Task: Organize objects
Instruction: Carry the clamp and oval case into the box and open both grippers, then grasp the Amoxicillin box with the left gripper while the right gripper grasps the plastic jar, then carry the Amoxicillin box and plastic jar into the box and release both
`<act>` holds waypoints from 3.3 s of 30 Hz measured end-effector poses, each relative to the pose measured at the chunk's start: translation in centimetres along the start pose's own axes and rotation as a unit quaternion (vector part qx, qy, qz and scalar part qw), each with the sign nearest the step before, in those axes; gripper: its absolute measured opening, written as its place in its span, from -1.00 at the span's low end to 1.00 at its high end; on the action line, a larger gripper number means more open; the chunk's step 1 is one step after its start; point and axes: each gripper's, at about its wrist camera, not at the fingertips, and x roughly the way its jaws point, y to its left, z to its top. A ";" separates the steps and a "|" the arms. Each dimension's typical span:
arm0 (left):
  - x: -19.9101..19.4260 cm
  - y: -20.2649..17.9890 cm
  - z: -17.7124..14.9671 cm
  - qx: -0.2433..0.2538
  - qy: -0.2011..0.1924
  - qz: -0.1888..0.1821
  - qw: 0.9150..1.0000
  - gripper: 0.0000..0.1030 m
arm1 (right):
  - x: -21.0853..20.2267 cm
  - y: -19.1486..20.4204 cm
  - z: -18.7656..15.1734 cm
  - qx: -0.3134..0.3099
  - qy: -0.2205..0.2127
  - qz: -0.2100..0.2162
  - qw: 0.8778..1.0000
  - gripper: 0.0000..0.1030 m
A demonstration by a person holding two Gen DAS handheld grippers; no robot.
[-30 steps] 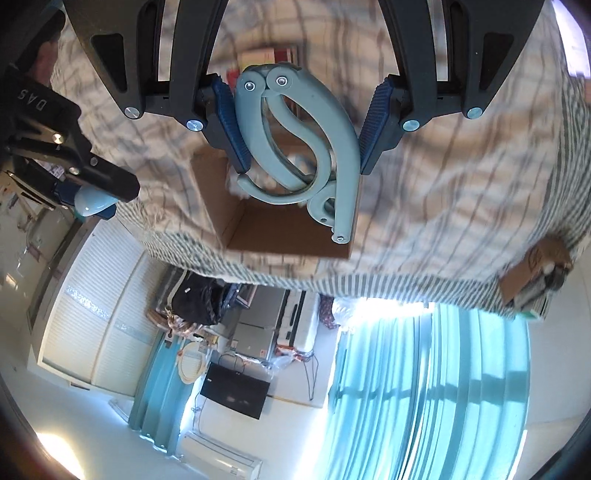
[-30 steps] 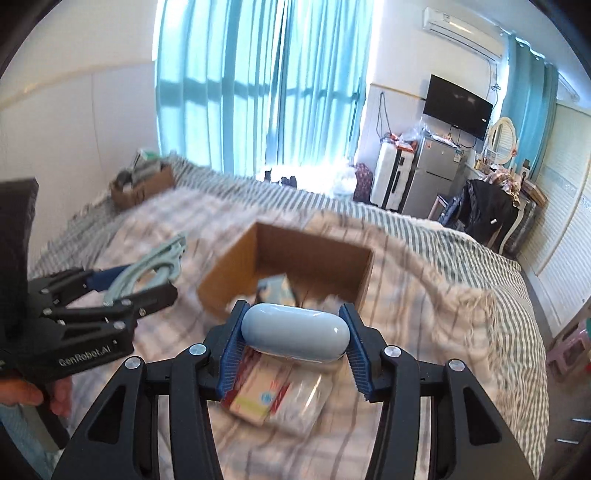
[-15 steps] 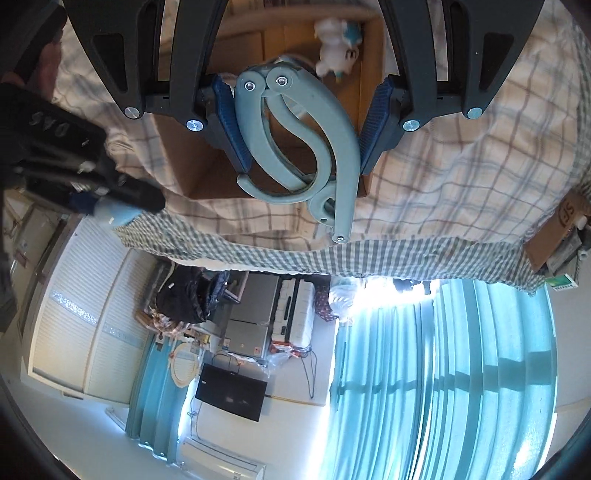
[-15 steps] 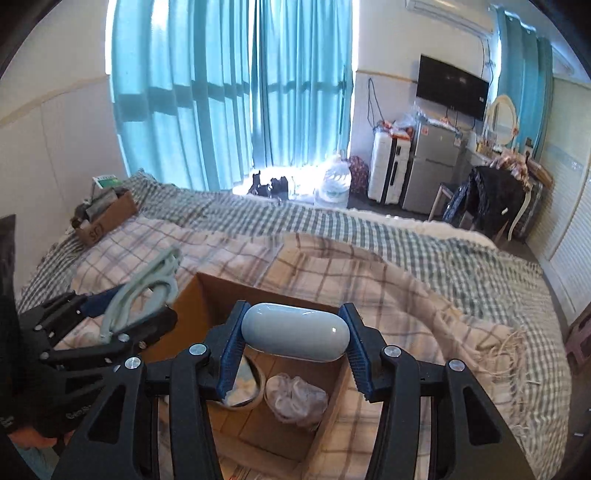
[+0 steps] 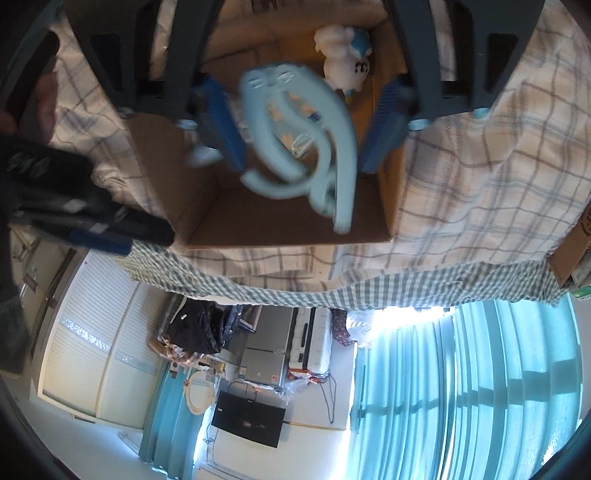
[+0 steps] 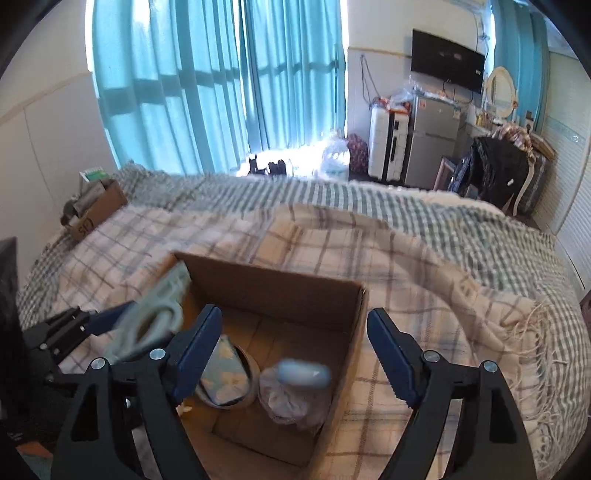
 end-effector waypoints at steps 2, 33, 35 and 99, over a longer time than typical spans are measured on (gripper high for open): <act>-2.3 -0.2 0.1 -0.005 -0.017 0.013 1.000 0.73 | -2.3 0.3 0.5 -0.001 -0.014 -0.002 1.000 0.57; -6.8 0.8 -13.2 -0.047 0.007 0.099 0.994 1.00 | -4.0 3.4 -17.1 -0.009 0.112 -0.051 0.992 0.70; -6.2 0.8 -13.7 -0.037 0.011 0.101 0.994 1.00 | -2.5 3.2 -18.1 -0.007 0.122 -0.086 0.989 0.70; -13.1 -3.3 -13.7 -0.090 0.012 0.014 0.996 0.50 | -13.7 4.9 -14.3 -0.063 0.040 -0.077 0.994 0.18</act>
